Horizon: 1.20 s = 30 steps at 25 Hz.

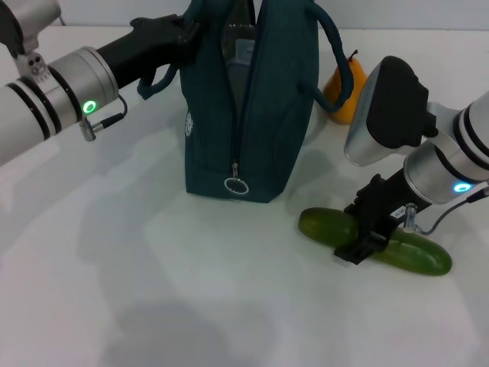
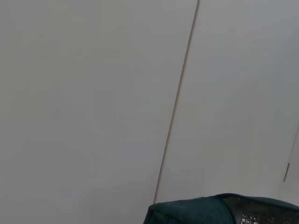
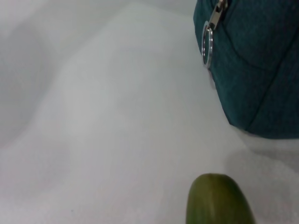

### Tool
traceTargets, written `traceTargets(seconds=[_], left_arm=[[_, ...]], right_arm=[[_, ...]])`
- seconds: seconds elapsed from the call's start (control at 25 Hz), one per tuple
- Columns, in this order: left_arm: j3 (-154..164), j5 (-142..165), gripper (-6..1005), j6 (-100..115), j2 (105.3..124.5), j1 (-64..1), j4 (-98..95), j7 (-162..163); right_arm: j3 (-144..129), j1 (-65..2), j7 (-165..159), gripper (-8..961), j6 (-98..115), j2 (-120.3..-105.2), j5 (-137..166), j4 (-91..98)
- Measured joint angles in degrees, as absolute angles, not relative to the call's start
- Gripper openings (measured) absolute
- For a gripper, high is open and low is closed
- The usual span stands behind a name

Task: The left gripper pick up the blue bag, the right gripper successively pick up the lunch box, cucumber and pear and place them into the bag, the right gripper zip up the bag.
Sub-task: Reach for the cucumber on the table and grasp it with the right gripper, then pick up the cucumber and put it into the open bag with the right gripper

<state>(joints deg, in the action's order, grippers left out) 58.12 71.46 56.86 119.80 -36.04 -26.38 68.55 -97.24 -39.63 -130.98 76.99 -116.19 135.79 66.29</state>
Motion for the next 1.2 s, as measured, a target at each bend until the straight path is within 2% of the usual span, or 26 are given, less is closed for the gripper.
traceTargets(seconds=[0.12,0.36,0.84,1.2], left_arm=[[58.18,71.4,44,56.86,119.79,-36.08,-26.37,68.51],[58.13,71.21,44,56.96,119.79,-35.87,-26.36,67.49],[58.26,71.15,43,57.44,119.88,-35.51,-26.36,67.06],[58.34,71.15,43,58.14,119.89,-35.47,-26.37,67.06]], right_arm=[[-97.02,-39.62,-131.3,791,77.33,-116.19,135.63,66.23],[-94.83,-39.09,-132.01,628,78.04,-116.09,135.33,67.34],[-79.05,-34.49,-121.58,629,89.54,-115.57,117.1,74.62],[-59.26,-32.34,-105.42,629,98.52,-115.48,93.73,67.03]])
